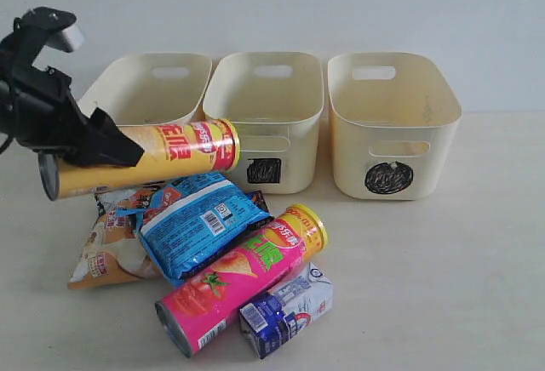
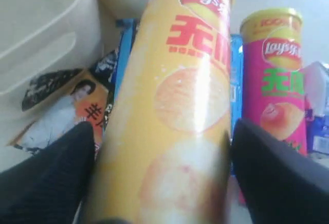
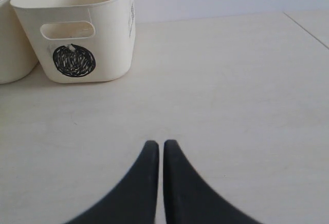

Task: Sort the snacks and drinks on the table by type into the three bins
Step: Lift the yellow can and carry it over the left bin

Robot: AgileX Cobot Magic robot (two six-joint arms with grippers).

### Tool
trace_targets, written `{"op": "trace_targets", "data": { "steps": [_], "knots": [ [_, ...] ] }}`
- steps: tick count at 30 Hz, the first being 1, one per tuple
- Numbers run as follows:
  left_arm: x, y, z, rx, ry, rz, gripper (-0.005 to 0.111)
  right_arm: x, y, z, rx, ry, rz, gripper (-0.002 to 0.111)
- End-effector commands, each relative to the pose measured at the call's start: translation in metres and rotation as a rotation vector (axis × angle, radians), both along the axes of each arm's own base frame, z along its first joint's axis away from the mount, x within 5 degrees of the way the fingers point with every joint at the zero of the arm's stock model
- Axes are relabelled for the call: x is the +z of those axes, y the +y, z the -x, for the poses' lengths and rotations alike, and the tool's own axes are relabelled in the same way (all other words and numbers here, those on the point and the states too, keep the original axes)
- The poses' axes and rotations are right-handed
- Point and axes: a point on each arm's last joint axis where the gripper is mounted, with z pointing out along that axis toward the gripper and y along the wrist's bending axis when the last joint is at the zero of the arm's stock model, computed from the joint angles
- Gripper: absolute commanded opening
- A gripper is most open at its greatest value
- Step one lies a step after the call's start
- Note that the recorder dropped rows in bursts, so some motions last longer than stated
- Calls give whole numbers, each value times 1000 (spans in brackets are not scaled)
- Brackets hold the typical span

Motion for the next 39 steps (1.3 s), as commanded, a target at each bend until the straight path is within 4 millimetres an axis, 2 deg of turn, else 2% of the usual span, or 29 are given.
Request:
{"op": "trace_targets", "data": {
  "steps": [1,4,8,15,18,21,26,31,39],
  "knots": [
    [31,-3,13,15,-73,81,4,-1,0,0,2,-4,9,1],
    [46,-3,18,26,-125,102,4,-1,0,0,2,-4,9,1],
    [70,-3,13,62,-187,143,4,-1,0,0,2,-6,10,1],
    [106,11,-10,366,-410,259,4,-1,0,0,2,-4,9,1],
    [108,17,-19,449,-489,273,4,-1,0,0,2,-4,9,1],
    [103,23,-31,527,-542,272,4,-1,0,0,2,-4,9,1],
    [80,28,-56,644,-548,282,4,-1,0,0,2,-4,9,1],
    [54,25,-84,662,-495,268,4,-1,0,0,2,-4,9,1],
    [16,23,-121,768,-402,340,4,-1,0,0,2,-4,9,1]
  ]
}}
